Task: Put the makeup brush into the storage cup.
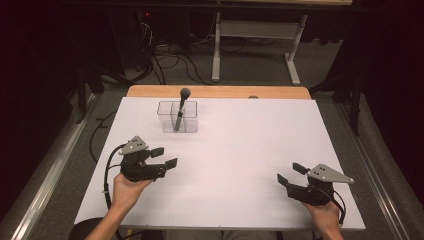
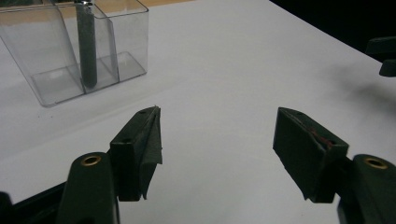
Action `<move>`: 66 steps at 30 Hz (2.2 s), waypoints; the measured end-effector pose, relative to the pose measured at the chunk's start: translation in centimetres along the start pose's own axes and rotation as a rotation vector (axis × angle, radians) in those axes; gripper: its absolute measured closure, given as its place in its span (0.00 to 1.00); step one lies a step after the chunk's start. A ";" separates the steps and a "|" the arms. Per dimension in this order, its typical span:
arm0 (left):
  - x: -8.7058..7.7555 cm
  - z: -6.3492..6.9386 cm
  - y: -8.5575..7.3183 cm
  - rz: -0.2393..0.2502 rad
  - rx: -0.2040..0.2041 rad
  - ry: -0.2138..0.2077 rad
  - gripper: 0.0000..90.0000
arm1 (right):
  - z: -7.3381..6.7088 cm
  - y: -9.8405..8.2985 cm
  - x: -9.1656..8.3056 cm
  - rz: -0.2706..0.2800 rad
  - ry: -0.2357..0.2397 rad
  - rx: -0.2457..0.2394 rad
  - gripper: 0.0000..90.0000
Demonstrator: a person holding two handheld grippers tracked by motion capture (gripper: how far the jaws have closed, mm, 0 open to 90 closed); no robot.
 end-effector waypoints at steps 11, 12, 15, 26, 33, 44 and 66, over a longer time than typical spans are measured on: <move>0.1 -0.1 -0.4 0.006 -0.007 0.007 0.36 | 0.0 0.0 0.0 0.000 0.001 0.001 0.36; 0.2 -0.2 -0.5 0.009 -0.012 0.008 0.36 | 0.0 0.0 0.0 0.001 0.001 0.001 0.36; 0.2 -0.3 -0.6 0.008 -0.014 0.013 0.36 | 0.0 0.0 0.0 -0.001 0.001 0.000 0.36; 0.5 -0.5 -1.0 0.007 -0.019 0.027 0.36 | 0.0 0.0 0.0 0.001 0.002 -0.003 0.36; 0.7 -0.8 -1.2 0.007 -0.036 0.036 0.36 | 0.0 0.0 0.1 0.000 0.002 -0.004 0.36; 1.2 -1.1 -1.7 -0.006 -0.046 0.056 0.36 | 0.0 0.0 0.0 -0.001 0.000 -0.005 0.36; 1.9 -1.5 -2.3 -0.031 -0.066 0.068 0.37 | -0.1 0.0 0.1 -0.013 0.000 -0.005 0.36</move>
Point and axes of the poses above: each handheld gripper's, and its own axes: x roughly forward along the jaws, y roughly out of its top, z roughly to its right, the point moved 2 cm from there along x, roughly forward along the jaws, and after that the axes turned 11 degrees about -z, right-handed, at the moved point
